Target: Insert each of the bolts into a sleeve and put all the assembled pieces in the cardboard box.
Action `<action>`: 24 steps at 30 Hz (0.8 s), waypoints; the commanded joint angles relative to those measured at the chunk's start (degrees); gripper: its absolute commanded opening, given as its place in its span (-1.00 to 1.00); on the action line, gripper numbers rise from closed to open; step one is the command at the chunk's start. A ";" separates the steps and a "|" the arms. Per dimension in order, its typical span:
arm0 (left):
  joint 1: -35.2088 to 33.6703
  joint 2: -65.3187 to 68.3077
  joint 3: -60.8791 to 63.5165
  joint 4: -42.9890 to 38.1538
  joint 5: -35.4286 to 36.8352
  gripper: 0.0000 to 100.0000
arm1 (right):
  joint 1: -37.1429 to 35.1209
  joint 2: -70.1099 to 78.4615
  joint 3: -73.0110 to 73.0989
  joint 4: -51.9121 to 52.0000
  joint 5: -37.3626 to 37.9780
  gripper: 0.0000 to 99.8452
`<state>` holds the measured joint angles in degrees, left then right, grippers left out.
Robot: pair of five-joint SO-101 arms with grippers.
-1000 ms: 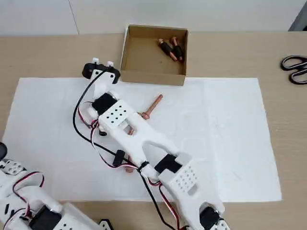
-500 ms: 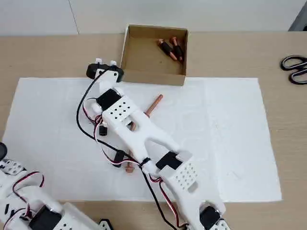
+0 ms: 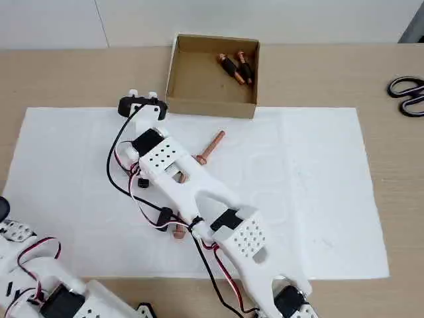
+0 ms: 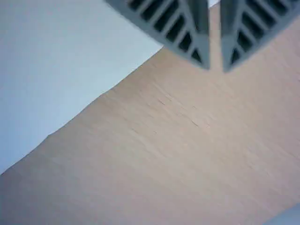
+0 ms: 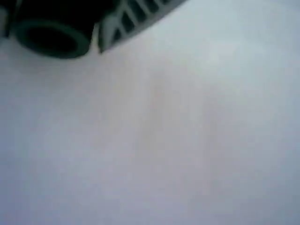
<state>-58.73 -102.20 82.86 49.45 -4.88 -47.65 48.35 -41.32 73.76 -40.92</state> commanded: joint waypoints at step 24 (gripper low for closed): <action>10.29 -0.53 -0.31 0.18 0.18 -0.99 | -0.04 -4.35 -3.43 10.42 3.69 -0.99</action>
<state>-52.75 -102.20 82.86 49.45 -4.70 -48.70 48.79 -43.96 81.58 -38.81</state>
